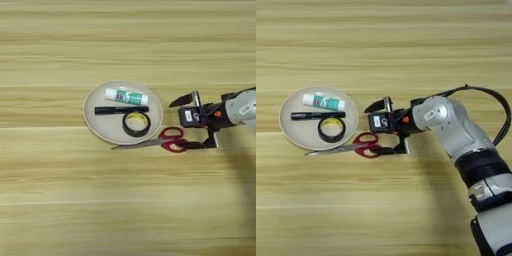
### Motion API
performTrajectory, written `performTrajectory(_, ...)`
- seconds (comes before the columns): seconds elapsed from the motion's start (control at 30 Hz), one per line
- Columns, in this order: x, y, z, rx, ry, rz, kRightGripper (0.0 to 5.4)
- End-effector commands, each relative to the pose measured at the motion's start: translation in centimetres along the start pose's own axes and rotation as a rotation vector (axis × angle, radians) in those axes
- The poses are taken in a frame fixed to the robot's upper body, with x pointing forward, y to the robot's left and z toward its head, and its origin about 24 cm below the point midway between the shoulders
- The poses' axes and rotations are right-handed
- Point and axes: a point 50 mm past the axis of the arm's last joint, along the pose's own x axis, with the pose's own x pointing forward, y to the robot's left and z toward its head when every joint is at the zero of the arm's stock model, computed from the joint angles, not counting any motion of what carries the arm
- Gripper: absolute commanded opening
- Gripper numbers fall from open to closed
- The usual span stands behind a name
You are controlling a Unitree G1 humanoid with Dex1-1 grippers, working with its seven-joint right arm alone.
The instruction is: Move the objects on the table
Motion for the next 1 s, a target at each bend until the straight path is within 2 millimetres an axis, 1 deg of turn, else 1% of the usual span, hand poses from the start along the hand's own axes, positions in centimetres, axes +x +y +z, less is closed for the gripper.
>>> performTrajectory(0.03,-1.9,-1.6,-1.4,-0.007,0.110,-0.070,5.36)
performTrajectory(0.5,-3.0,-3.0,-3.2,0.000,0.174,-0.128,5.36)
performTrajectory(1.0,-4.0,-3.9,-4.9,0.036,0.237,-0.184,5.36)
